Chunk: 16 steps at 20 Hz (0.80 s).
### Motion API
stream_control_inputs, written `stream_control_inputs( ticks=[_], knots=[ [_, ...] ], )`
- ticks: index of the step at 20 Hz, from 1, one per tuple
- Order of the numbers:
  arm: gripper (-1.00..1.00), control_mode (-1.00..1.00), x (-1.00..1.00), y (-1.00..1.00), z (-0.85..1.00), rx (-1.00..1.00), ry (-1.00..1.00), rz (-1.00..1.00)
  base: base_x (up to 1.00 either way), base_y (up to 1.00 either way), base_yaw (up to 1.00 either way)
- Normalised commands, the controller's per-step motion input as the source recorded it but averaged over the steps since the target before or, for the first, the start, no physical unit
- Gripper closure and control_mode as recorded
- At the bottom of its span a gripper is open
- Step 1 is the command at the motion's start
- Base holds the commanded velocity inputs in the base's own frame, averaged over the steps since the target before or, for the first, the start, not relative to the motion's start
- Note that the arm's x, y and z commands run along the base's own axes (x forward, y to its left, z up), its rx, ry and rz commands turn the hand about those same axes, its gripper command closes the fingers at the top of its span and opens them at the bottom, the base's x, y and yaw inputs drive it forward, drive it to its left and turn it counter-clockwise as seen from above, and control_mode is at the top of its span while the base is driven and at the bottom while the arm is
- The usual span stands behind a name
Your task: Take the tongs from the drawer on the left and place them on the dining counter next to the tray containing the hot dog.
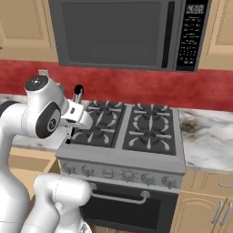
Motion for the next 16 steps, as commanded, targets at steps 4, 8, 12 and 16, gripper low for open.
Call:
stream_control_inputs(
  ticks=[4,8,12,16],
  knots=[
    [1.00,1.00,0.00,0.00,0.00,0.00,0.00,0.00,-0.33,-0.42,-0.12],
    [1.00,1.00,0.00,0.00,0.00,0.00,0.00,0.00,-0.14,-0.44,-0.12],
    [1.00,1.00,0.00,0.00,0.00,0.00,0.00,0.00,0.00,-0.70,-0.15],
    [1.00,1.00,0.00,0.00,0.00,0.00,0.00,0.00,0.00,-0.56,-0.13]
  ],
)
